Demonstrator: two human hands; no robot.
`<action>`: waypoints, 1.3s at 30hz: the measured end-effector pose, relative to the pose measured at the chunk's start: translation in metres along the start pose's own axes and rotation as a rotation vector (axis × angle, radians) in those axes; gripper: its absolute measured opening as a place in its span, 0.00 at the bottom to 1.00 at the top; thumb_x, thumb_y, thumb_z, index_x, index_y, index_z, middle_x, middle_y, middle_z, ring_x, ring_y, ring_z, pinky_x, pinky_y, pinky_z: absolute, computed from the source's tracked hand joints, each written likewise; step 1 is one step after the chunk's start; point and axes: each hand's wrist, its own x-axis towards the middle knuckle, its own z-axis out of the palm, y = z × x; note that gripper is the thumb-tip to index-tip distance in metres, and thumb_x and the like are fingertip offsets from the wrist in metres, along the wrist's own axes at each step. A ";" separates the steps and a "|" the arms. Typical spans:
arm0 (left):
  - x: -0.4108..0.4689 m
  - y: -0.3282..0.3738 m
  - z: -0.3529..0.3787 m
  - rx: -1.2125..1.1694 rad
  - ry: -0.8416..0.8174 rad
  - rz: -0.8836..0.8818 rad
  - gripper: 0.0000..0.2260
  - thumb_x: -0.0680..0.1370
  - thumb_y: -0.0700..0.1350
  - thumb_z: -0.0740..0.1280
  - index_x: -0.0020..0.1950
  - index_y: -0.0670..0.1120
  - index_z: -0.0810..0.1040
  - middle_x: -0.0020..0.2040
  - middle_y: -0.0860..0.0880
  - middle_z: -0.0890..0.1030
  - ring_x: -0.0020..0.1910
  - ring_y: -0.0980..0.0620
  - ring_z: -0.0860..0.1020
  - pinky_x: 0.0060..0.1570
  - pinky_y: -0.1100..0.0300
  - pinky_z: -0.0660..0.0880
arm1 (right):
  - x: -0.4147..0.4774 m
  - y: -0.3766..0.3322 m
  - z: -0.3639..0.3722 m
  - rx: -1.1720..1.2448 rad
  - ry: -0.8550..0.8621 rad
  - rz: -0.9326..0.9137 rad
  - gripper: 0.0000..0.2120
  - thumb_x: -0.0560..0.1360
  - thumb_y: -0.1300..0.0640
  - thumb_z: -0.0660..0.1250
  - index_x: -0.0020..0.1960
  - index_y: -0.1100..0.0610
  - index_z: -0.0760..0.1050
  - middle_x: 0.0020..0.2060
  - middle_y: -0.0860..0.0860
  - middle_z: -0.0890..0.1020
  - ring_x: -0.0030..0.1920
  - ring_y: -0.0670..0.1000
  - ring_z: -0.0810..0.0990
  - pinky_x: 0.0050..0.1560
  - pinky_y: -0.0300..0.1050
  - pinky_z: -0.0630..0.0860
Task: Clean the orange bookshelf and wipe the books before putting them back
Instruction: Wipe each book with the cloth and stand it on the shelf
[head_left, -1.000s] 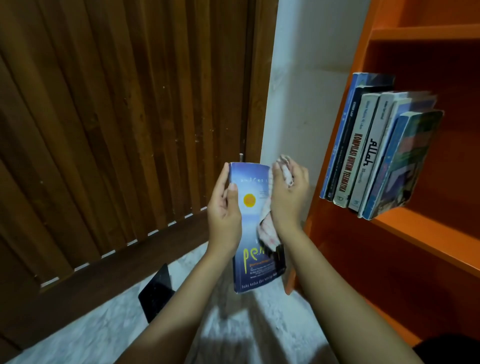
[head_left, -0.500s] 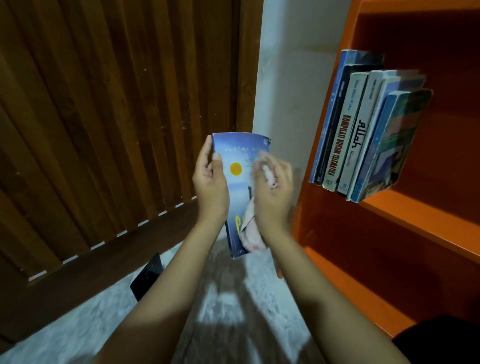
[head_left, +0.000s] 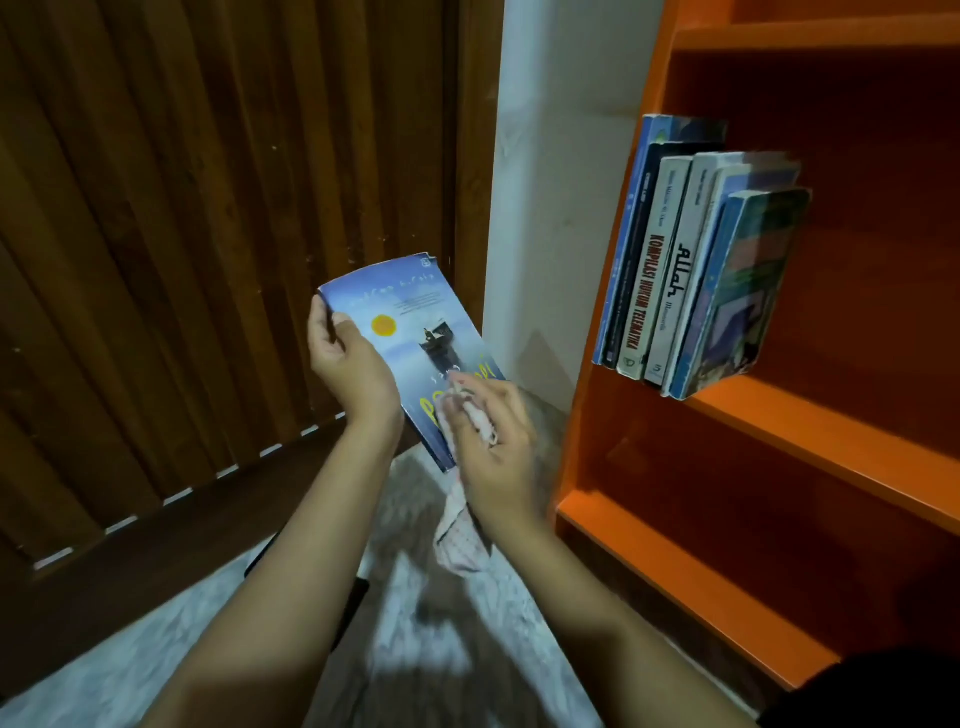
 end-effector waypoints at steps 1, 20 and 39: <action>-0.001 0.001 -0.003 -0.010 -0.015 -0.005 0.16 0.81 0.41 0.57 0.70 0.42 0.68 0.67 0.43 0.73 0.66 0.45 0.73 0.66 0.45 0.69 | 0.004 0.005 -0.006 -0.004 0.029 0.042 0.08 0.74 0.60 0.68 0.53 0.58 0.80 0.48 0.53 0.78 0.50 0.41 0.78 0.54 0.30 0.71; -0.178 0.018 0.117 0.002 -0.830 0.391 0.20 0.82 0.42 0.55 0.72 0.57 0.56 0.61 0.67 0.73 0.49 0.63 0.78 0.47 0.68 0.72 | 0.096 -0.038 -0.212 0.059 0.282 0.187 0.14 0.73 0.53 0.63 0.58 0.50 0.75 0.57 0.54 0.81 0.59 0.55 0.79 0.62 0.59 0.73; -0.202 -0.066 0.221 0.649 -0.651 0.808 0.34 0.81 0.51 0.59 0.76 0.42 0.40 0.76 0.41 0.40 0.76 0.46 0.37 0.74 0.51 0.36 | 0.189 0.064 -0.265 0.063 0.467 0.117 0.06 0.77 0.60 0.64 0.53 0.58 0.75 0.47 0.49 0.80 0.47 0.42 0.78 0.51 0.38 0.74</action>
